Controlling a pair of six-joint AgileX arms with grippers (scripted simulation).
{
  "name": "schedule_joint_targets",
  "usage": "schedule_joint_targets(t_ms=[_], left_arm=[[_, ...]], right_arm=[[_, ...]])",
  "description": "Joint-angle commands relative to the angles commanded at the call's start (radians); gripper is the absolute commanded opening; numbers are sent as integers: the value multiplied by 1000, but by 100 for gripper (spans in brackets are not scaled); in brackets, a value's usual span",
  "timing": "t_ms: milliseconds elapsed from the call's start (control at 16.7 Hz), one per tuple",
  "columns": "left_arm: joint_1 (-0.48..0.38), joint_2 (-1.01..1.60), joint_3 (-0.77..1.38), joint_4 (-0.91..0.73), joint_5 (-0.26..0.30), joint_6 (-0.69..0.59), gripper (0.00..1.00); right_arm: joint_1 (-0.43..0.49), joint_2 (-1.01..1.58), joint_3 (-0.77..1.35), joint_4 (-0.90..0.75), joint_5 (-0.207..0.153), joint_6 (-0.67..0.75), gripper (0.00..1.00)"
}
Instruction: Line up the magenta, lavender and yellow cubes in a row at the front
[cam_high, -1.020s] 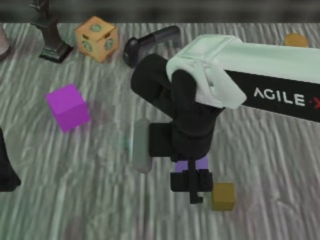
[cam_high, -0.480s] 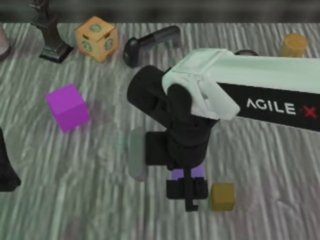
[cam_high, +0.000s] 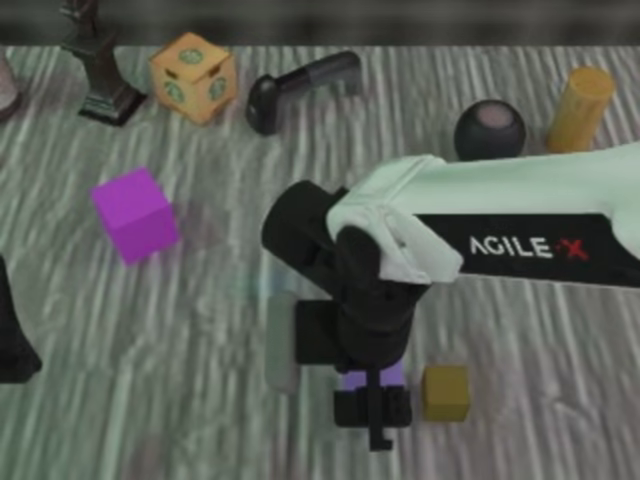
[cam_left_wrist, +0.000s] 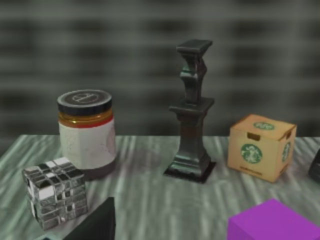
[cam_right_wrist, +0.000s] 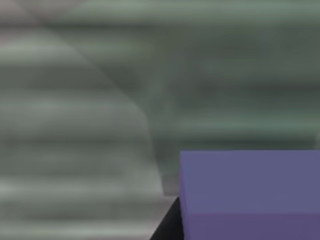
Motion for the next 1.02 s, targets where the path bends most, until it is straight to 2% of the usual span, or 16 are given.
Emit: schedule_joint_targets(t_ms=[120,900,1020], left_arm=[[0,0,0,0,0,0,100],[0,0,0,0,0,0,100],[0,0,0,0,0,0,100]], right_arm=[[0,0,0,0,0,0,0],[0,0,0,0,0,0,98],[0,0,0,0,0,0,100]])
